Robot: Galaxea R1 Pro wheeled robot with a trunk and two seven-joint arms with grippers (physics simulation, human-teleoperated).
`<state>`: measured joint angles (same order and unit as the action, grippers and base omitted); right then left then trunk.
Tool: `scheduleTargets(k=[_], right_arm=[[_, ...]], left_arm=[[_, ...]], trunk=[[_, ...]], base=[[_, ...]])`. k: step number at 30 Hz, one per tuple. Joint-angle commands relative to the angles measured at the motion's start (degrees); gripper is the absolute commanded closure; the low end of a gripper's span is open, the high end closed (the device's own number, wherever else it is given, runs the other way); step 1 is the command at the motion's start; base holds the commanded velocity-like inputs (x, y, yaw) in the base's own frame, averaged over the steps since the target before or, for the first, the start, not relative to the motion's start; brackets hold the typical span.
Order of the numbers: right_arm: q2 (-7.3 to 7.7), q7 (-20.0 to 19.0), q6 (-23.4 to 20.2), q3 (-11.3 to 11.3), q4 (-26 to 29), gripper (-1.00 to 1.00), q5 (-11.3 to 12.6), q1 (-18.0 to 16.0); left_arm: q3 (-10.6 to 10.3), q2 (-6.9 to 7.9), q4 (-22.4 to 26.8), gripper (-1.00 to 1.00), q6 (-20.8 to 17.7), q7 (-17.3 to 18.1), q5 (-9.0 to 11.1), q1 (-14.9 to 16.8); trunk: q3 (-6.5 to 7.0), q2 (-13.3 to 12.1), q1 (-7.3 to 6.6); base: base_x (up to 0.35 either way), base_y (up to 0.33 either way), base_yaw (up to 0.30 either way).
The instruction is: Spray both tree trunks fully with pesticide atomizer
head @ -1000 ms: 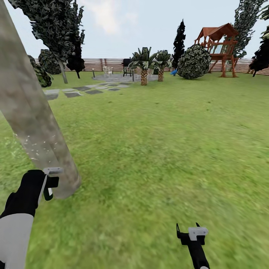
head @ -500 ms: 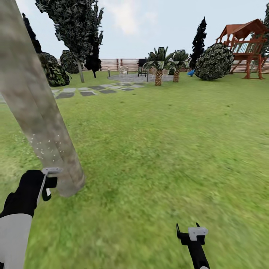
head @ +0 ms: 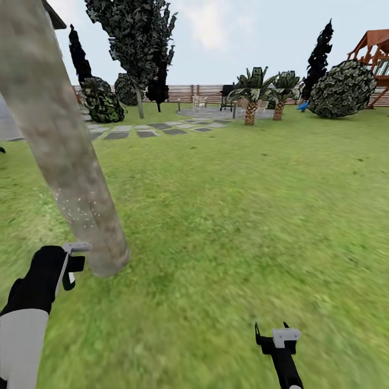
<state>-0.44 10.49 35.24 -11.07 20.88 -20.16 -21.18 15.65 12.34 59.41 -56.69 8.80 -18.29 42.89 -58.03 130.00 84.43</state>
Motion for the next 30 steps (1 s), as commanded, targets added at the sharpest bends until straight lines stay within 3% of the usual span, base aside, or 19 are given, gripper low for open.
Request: scheduleTargets(k=[1, 20, 30], right_arm=[[-0.06, -0.02, 0.0, 0.0, 0.0, -1.0, -0.05, 0.0], [-0.04, -0.01, 0.0, 0.0, -0.02, -1.0, -0.06, 0.0], [-0.03, 0.0, 0.0, 0.0, -0.05, -1.0, -0.04, 0.0]], left_arm=[[-0.07, -0.03, 0.0, 1.0, 0.01, -0.01, -0.08, 0.0], [0.07, 0.05, 0.0, 1.0, 0.01, -0.01, -0.08, 0.0], [0.17, 0.4, -0.08, 1.0, 0.01, -0.01, 0.01, 0.0]], trunk=[[0.0, 0.0, 0.0], [0.0, 0.0, 0.0], [0.0, 0.0, 0.0]], base=[[0.237, -0.196, 0.005], [0.177, -0.226, 0.003], [0.114, -0.26, 0.254]])
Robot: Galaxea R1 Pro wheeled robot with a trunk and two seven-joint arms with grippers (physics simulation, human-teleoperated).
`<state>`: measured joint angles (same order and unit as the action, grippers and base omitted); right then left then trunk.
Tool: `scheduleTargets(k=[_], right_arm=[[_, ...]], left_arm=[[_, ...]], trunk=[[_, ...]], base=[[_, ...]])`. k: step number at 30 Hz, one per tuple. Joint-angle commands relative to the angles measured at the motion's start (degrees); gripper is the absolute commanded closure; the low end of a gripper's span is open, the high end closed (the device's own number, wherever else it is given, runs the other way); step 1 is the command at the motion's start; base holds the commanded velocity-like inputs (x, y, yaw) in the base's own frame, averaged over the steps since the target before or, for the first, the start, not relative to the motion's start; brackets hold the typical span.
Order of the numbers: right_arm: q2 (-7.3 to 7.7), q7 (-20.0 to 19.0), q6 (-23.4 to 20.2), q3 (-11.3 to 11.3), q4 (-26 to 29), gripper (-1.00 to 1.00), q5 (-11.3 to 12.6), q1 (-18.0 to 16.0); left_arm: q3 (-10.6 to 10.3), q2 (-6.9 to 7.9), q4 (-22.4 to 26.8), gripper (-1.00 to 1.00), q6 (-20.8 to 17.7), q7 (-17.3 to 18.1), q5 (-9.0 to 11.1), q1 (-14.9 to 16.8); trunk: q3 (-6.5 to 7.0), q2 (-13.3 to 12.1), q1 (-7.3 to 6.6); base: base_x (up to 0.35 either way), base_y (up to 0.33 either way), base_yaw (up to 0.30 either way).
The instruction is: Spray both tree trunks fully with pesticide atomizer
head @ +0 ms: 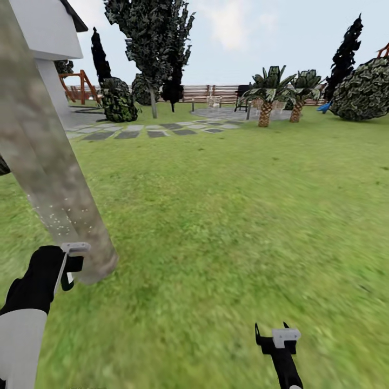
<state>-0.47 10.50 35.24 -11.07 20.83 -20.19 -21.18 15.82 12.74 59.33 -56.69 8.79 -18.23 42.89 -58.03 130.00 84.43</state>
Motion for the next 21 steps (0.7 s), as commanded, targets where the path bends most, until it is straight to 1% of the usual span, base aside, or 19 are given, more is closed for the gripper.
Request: scheduleTargets(k=[1, 7, 11, 15, 17, 21], right_arm=[[0.02, 0.0, 0.0, 0.0, 0.0, -1.0, -0.01, 0.0], [0.03, -0.03, 0.0, 0.0, 0.0, -1.0, -0.01, 0.0], [0.03, -0.01, 0.0, 0.0, 0.0, -1.0, 0.01, 0.0], [0.03, 0.01, 0.0, 0.0, 0.02, -1.0, 0.01, 0.0], [0.02, -0.01, 0.0, 0.0, 0.01, -1.0, 0.06, 0.0], [0.03, 0.0, 0.0, 0.0, 0.0, -1.0, 0.03, 0.0]], left_arm=[[0.04, 0.05, 0.0, 1.0, 0.0, 0.0, -0.05, 0.0], [-0.19, 0.04, 0.0, 1.0, 0.0, -0.04, -0.12, 0.0], [-0.47, -0.21, 0.0, 1.0, 0.0, -1.61, -0.14, 0.0], [-0.44, -0.4, 0.0, 1.0, 0.0, -1.83, -0.07, 0.0], [-0.4, -0.43, 0.0, 1.0, 0.0, -1.85, -0.05, 0.0], [-0.2, -0.36, 0.0, 1.0, 0.0, -1.85, -0.05, 0.0]], trunk=[[0.0, 0.0, 0.0], [0.0, 0.0, 0.0], [0.0, 0.0, 0.0], [0.0, 0.0, 0.0], [0.0, 0.0, 0.0], [0.0, 0.0, 0.0]], base=[[0.119, -0.261, 0.277], [0.127, -0.261, 0.277], [0.141, -0.26, 0.277], [0.146, -0.26, 0.276], [0.155, -0.26, 0.123], [0.171, -0.251, 0.02]])
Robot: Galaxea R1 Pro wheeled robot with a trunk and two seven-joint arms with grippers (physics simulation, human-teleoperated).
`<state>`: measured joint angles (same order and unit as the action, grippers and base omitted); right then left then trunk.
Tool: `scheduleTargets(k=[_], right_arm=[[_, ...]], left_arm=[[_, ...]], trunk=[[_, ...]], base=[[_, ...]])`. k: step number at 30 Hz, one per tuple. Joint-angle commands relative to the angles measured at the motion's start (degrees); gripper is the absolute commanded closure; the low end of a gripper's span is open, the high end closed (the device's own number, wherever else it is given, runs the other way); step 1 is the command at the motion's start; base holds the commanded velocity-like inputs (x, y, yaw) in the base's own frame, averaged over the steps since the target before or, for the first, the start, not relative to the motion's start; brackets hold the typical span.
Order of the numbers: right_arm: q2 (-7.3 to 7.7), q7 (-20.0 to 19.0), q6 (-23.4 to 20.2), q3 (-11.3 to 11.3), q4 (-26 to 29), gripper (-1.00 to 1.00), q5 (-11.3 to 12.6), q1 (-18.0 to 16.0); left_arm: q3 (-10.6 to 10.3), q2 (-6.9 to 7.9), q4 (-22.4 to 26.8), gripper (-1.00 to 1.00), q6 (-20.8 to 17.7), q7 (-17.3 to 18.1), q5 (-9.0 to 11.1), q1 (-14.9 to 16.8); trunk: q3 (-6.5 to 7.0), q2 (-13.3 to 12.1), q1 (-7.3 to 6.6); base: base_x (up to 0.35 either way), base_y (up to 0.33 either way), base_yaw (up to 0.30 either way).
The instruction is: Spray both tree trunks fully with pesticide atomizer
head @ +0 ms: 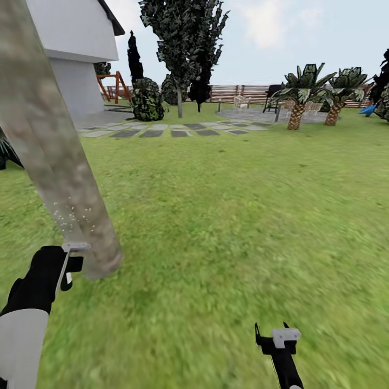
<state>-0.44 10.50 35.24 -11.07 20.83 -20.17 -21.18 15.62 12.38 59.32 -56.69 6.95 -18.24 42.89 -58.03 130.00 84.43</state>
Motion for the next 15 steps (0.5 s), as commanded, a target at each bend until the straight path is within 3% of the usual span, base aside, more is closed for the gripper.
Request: scheduleTargets(k=[1, 15], right_arm=[[0.0, 0.02, 0.0, 0.0, 0.0, -1.0, 0.0, 0.0], [0.0, -0.04, 0.0, 0.0, 0.0, -1.0, 0.04, 0.0]], left_arm=[[0.02, 0.01, 0.0, 1.0, 0.0, 0.0, -0.04, 0.0], [0.02, 0.01, 0.0, 1.0, 0.0, 0.0, -0.04, 0.0]], trunk=[[0.0, 0.0, 0.0], [0.0, 0.0, 0.0]], base=[[0.176, -0.247, 0.001], [0.178, -0.245, 0.0]])
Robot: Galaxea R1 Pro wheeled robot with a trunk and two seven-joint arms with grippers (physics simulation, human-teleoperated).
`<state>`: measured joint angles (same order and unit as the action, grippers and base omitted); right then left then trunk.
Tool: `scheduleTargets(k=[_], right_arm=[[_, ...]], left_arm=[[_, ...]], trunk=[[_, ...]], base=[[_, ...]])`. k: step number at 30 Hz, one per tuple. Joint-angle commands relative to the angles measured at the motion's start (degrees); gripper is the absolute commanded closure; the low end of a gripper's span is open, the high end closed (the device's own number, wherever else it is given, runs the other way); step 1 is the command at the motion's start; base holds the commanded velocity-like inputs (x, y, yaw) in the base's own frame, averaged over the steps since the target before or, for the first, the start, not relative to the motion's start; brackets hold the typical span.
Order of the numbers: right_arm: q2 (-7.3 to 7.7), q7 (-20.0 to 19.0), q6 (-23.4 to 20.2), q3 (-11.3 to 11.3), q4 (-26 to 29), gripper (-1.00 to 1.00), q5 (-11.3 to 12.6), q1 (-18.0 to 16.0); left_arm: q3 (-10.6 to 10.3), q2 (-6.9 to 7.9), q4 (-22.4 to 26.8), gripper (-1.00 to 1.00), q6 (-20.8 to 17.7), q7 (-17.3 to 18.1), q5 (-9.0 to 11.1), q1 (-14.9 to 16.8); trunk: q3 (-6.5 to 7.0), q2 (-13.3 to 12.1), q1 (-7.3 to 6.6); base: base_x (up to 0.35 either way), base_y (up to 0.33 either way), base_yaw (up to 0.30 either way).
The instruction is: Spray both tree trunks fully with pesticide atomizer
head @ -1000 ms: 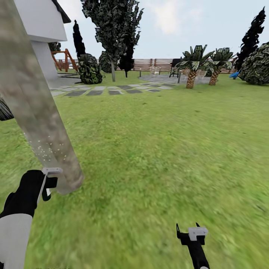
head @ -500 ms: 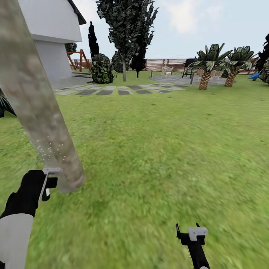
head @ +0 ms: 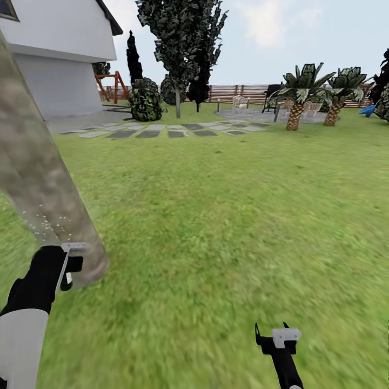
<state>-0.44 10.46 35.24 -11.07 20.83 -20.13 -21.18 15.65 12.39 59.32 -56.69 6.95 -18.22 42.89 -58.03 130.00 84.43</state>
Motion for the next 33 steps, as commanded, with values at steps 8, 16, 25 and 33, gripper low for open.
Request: scheduleTargets(k=[8, 16, 25, 33], right_arm=[[0.0, 0.01, 0.0, 0.0, 0.0, -1.0, 0.0, 0.0], [0.01, 0.01, 0.0, 0.0, 0.0, -1.0, 0.0, 0.0], [0.09, 0.0, 0.0, 0.0, 0.0, -1.0, 0.0, 0.0], [0.02, 0.0, 0.0, 0.0, 0.0, -1.0, 0.0, 0.0]], left_arm=[[0.04, 0.0, 0.07, 1.0, -0.05, 0.0, -0.06, 0.0], [-0.06, 0.14, 1.19, 1.0, -0.66, 0.21, -0.07, 0.98], [-0.09, 0.25, 0.88, 1.0, -1.1, 0.21, 0.02, 7.57], [-0.36, 0.0, 2.44, 1.0, -1.06, 0.2, -0.2, 7.42]], trunk=[[0.0, 0.0, 0.0], [0.0, 0.0, 0.0], [0.0, 0.0, 0.0], [0.0, 0.0, 0.0]], base=[[0.135, -0.253, 0.037], [0.152, -0.162, 0.264], [0.003, -0.002, 0.278], [0.111, -0.073, 0.09]])
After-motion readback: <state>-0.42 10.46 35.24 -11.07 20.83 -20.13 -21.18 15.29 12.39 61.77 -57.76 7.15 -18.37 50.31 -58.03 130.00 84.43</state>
